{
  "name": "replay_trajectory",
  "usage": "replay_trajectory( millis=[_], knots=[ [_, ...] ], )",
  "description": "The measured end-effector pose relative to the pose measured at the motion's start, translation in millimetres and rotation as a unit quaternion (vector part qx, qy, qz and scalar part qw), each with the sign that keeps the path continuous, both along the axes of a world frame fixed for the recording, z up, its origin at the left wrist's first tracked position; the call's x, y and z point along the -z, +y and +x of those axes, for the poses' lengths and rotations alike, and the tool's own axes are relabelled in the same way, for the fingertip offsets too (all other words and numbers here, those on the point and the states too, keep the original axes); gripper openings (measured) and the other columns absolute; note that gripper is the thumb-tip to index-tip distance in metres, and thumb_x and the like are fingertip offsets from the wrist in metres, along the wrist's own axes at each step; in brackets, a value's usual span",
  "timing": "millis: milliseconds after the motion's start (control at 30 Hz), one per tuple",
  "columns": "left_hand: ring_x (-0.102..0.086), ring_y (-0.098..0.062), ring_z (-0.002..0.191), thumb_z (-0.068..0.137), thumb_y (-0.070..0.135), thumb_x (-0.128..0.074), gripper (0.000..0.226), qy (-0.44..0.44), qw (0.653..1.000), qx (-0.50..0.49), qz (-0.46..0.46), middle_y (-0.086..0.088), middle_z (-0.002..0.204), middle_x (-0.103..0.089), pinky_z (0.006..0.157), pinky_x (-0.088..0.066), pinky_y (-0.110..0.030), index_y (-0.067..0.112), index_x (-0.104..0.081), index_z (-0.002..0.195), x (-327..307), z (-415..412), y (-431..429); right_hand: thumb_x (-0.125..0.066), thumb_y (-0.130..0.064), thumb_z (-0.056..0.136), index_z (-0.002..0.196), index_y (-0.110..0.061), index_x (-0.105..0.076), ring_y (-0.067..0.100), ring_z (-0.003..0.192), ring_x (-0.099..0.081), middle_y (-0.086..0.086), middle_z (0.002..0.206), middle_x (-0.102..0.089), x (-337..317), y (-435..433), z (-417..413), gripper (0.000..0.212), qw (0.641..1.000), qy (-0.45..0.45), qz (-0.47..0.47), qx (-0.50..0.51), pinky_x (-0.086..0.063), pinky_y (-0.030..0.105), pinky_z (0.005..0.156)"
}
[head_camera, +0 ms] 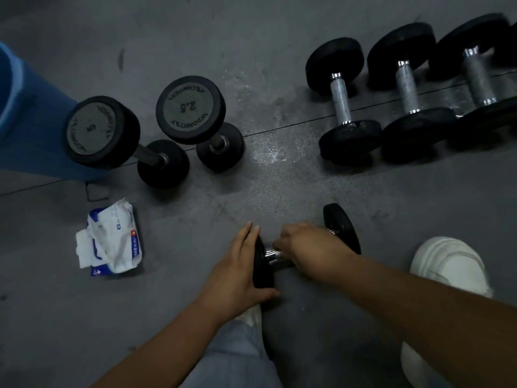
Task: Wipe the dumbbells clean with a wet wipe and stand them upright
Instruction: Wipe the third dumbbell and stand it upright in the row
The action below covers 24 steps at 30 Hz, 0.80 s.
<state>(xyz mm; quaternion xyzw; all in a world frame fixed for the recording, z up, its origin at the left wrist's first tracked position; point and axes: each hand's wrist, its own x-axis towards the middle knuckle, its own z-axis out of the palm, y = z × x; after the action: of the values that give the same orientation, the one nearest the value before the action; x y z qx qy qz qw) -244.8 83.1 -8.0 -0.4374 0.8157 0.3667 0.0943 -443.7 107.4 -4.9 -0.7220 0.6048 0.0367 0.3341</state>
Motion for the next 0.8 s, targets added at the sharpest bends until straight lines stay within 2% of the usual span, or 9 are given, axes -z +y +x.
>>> replay_trajectory(
  millis=[100,200,300,367,433,567,667,733,800],
  knots=[
    [-0.014,-0.003,0.147,0.059,0.053,-0.089,0.138,0.020,0.996,-0.050,0.072,0.017,0.163,0.006,0.115,-0.028,-0.024,0.031,0.006,0.156,0.6,1.0,-4.0,-0.049,-0.015,0.094,0.122,-0.023,-0.060,0.024,0.107,-0.055,0.004,0.115,-0.055,-2.1,0.9,-3.5,0.031,0.990,0.013,0.012,0.139,-0.047,0.033,0.087],
    [-0.027,0.002,0.137,0.052,0.053,-0.091,0.139,0.018,0.991,-0.073,0.109,0.014,0.160,-0.014,0.106,-0.030,-0.016,0.036,0.002,0.155,1.4,2.3,-1.9,-0.054,-0.022,0.091,0.120,-0.019,-0.056,0.027,0.112,-0.052,0.007,0.119,-0.056,-9.4,13.7,31.1,0.030,0.993,0.052,0.042,0.094,-0.038,0.037,0.095],
    [-0.034,0.004,0.128,0.051,0.053,-0.092,0.136,0.011,0.992,-0.062,0.110,0.015,0.157,-0.021,0.098,-0.031,-0.011,0.036,-0.006,0.154,1.1,2.1,-2.0,-0.061,-0.022,0.085,0.118,-0.020,-0.057,0.026,0.105,-0.059,0.006,0.115,-0.061,-12.6,10.1,30.0,0.033,0.994,-0.029,0.056,0.091,-0.047,0.035,0.088],
    [-0.036,-0.001,0.132,0.051,0.057,-0.091,0.134,0.000,0.993,-0.058,0.098,0.012,0.156,-0.025,0.100,-0.030,-0.014,0.036,-0.008,0.154,-2.1,0.5,-11.6,-0.050,-0.019,0.091,0.123,-0.022,-0.054,0.026,0.108,-0.057,0.005,0.118,-0.058,-6.5,7.3,13.4,0.033,0.988,0.010,0.035,0.149,-0.046,0.037,0.092],
    [-0.037,-0.003,0.131,0.052,0.059,-0.089,0.129,0.000,0.996,-0.059,0.069,0.012,0.153,-0.031,0.101,-0.031,-0.016,0.035,-0.014,0.154,-9.0,-0.8,-25.0,-0.042,-0.018,0.095,0.126,-0.021,-0.051,0.026,0.114,-0.051,0.006,0.122,-0.054,-8.9,6.2,9.0,0.032,0.987,0.075,0.014,0.138,-0.038,0.036,0.098],
    [-0.048,-0.006,0.127,0.068,0.061,-0.079,0.093,0.071,0.993,-0.084,-0.032,0.016,0.147,-0.041,0.103,-0.046,-0.033,0.035,-0.035,0.146,-10.9,0.7,-36.4,-0.048,-0.016,0.094,0.122,-0.022,-0.055,0.026,0.109,-0.055,0.004,0.119,-0.055,-13.7,-21.6,1.3,0.029,0.991,0.008,0.044,0.125,-0.044,0.035,0.090],
    [-0.036,-0.009,0.140,0.068,0.059,-0.077,0.101,0.072,0.995,-0.061,-0.037,0.012,0.159,-0.024,0.110,-0.042,-0.039,0.030,-0.028,0.151,-2.0,-3.1,-33.5,-0.040,-0.018,0.096,0.125,-0.017,-0.052,0.028,0.116,-0.050,0.009,0.125,-0.053,-6.8,-26.3,1.3,0.031,0.985,0.090,-0.004,0.146,-0.038,0.039,0.099],
    [-0.027,-0.011,0.145,0.062,0.054,-0.084,0.121,0.035,0.999,-0.019,-0.014,0.018,0.162,-0.001,0.108,-0.043,-0.039,0.032,-0.011,0.156,1.9,-6.7,-36.7,-0.041,-0.022,0.097,0.126,-0.016,-0.053,0.030,0.119,-0.048,0.010,0.125,-0.052,-6.6,-26.8,14.6,0.032,0.994,0.061,0.008,0.092,-0.036,0.040,0.100],
    [-0.027,-0.012,0.144,0.059,0.054,-0.086,0.127,0.014,1.000,-0.001,-0.011,0.016,0.162,-0.002,0.107,-0.042,-0.038,0.036,-0.006,0.155,7.0,-7.4,-47.3,-0.045,-0.021,0.096,0.121,-0.020,-0.055,0.029,0.113,-0.053,0.008,0.117,-0.055,-6.2,-37.3,13.5,0.027,0.996,0.005,0.027,0.087,-0.042,0.038,0.092]
  ],
)
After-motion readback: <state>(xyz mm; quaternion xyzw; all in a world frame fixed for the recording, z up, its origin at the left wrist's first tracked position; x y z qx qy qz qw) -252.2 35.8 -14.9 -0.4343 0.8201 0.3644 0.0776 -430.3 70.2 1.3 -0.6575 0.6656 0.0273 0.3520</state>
